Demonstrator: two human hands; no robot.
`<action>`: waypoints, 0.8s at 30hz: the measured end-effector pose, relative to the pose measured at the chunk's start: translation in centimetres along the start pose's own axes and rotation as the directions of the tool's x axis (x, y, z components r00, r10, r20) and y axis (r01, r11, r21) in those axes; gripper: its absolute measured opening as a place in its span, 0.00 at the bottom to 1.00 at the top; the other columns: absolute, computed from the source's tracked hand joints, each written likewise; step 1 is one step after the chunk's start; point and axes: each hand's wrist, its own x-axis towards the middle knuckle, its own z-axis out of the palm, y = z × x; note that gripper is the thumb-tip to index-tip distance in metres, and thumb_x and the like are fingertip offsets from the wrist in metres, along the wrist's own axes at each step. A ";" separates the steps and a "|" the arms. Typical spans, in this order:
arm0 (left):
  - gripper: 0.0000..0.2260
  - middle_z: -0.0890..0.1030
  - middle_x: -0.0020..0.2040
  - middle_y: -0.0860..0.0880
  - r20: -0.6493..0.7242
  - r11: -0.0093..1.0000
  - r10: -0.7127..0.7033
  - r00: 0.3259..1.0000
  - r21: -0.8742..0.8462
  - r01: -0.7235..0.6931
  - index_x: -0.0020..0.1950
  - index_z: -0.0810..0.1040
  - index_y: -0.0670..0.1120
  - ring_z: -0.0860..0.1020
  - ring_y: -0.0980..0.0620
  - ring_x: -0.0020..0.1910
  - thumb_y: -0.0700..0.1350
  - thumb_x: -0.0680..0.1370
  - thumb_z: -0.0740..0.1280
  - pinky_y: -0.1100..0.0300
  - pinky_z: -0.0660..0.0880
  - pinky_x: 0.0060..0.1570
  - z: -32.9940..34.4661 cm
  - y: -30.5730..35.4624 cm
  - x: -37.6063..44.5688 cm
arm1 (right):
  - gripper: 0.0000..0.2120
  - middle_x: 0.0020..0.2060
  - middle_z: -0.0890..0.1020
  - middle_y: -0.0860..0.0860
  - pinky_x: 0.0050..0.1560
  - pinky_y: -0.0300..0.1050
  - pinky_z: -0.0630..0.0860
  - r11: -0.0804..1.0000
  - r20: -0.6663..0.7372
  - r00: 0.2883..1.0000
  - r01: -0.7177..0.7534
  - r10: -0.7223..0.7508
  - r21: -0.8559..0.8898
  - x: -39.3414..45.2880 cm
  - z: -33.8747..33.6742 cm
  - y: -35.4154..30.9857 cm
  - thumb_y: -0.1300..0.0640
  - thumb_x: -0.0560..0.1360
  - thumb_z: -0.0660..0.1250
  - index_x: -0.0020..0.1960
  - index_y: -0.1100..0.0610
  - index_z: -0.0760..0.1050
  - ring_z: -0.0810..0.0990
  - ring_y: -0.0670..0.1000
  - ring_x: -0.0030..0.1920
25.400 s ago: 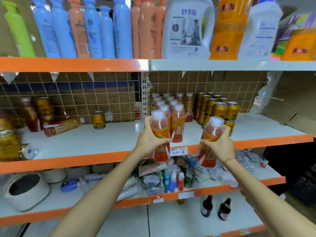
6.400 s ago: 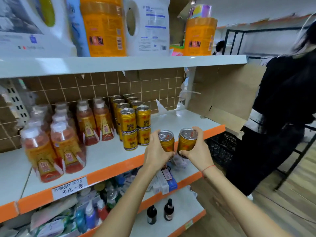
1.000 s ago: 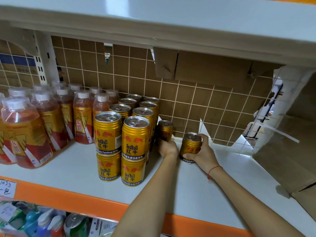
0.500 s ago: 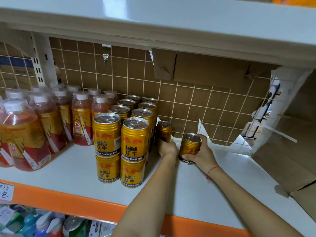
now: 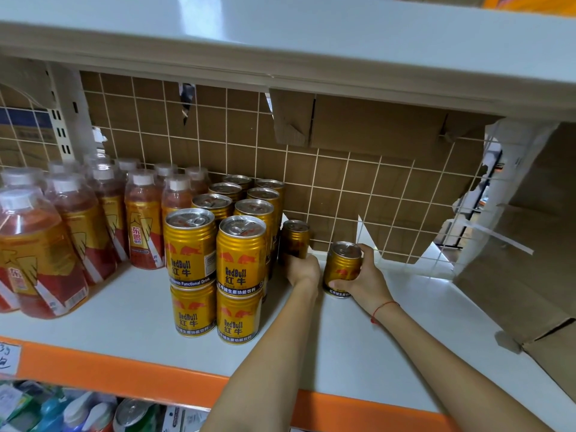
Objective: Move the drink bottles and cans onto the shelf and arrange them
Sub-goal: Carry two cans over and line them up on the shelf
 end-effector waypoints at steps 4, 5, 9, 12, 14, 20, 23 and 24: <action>0.16 0.75 0.63 0.39 0.066 0.999 0.007 0.998 0.031 -0.009 0.66 0.70 0.39 0.75 0.41 0.61 0.38 0.79 0.59 0.56 0.71 0.59 -0.2 -0.2 0.2 | 0.44 0.64 0.72 0.54 0.56 0.40 0.70 1.000 0.004 1.000 -0.004 0.004 0.006 0.0 0.0 -0.1 0.62 0.64 0.78 0.71 0.53 0.56 0.73 0.56 0.61; 0.17 0.75 0.64 0.39 0.072 0.999 0.027 0.997 0.020 -0.028 0.67 0.69 0.38 0.74 0.41 0.62 0.37 0.79 0.59 0.56 0.71 0.59 -0.4 -0.2 0.1 | 0.44 0.64 0.72 0.54 0.56 0.40 0.70 1.000 0.009 1.000 -0.006 0.006 0.009 0.0 0.0 0.0 0.62 0.64 0.78 0.71 0.53 0.55 0.73 0.55 0.61; 0.13 0.75 0.60 0.42 0.113 0.979 0.066 0.991 0.186 -0.086 0.64 0.69 0.41 0.74 0.44 0.60 0.40 0.81 0.57 0.61 0.67 0.53 -1.8 -0.5 -0.3 | 0.44 0.63 0.71 0.53 0.51 0.39 0.70 0.999 0.098 0.994 -0.037 0.036 0.011 -0.1 -0.7 0.0 0.63 0.65 0.77 0.71 0.52 0.54 0.72 0.52 0.57; 0.14 0.75 0.61 0.43 0.139 0.931 0.129 0.982 0.324 -0.168 0.66 0.69 0.43 0.74 0.45 0.61 0.43 0.81 0.58 0.57 0.69 0.62 -2.3 -1.4 0.5 | 0.43 0.61 0.73 0.55 0.49 0.40 0.69 0.998 0.103 0.993 -0.059 0.057 0.016 0.1 -1.0 0.2 0.65 0.64 0.77 0.70 0.54 0.57 0.73 0.52 0.56; 0.14 0.76 0.61 0.43 0.139 0.913 0.192 0.972 0.339 -0.229 0.65 0.70 0.44 0.74 0.44 0.62 0.41 0.80 0.60 0.54 0.69 0.65 -2.6 -1.4 0.5 | 0.42 0.61 0.74 0.54 0.52 0.42 0.70 0.998 0.083 0.995 -0.064 0.062 0.023 0.4 -0.7 0.1 0.65 0.64 0.77 0.70 0.54 0.58 0.74 0.55 0.59; 0.16 0.77 0.62 0.45 0.233 0.899 0.274 0.933 0.283 -0.334 0.67 0.71 0.44 0.73 0.47 0.64 0.35 0.79 0.59 0.58 0.68 0.63 -3.2 -2.2 -1.0 | 0.38 0.62 0.75 0.55 0.55 0.41 0.70 0.997 -0.010 0.997 -0.071 0.071 0.038 2.0 0.9 0.1 0.64 0.63 0.78 0.68 0.56 0.63 0.75 0.56 0.60; 0.22 0.74 0.67 0.46 0.249 0.889 0.293 0.923 0.286 -0.359 0.72 0.67 0.46 0.70 0.47 0.69 0.34 0.79 0.59 0.53 0.65 0.69 -3.5 -2.7 -1.3 | 0.38 0.60 0.77 0.56 0.56 0.43 0.71 0.998 -0.045 0.997 -0.064 0.065 0.006 2.8 1.7 0.0 0.62 0.63 0.79 0.68 0.56 0.64 0.76 0.57 0.59; 0.22 0.73 0.68 0.46 0.247 0.886 0.297 0.922 0.290 -0.363 0.72 0.67 0.46 0.69 0.47 0.69 0.34 0.79 0.59 0.54 0.64 0.69 -3.6 -2.9 -1.4 | 0.39 0.60 0.77 0.56 0.56 0.44 0.71 0.998 -0.058 0.996 -0.065 0.065 -0.005 3.1 2.0 0.0 0.61 0.62 0.79 0.68 0.56 0.64 0.76 0.57 0.59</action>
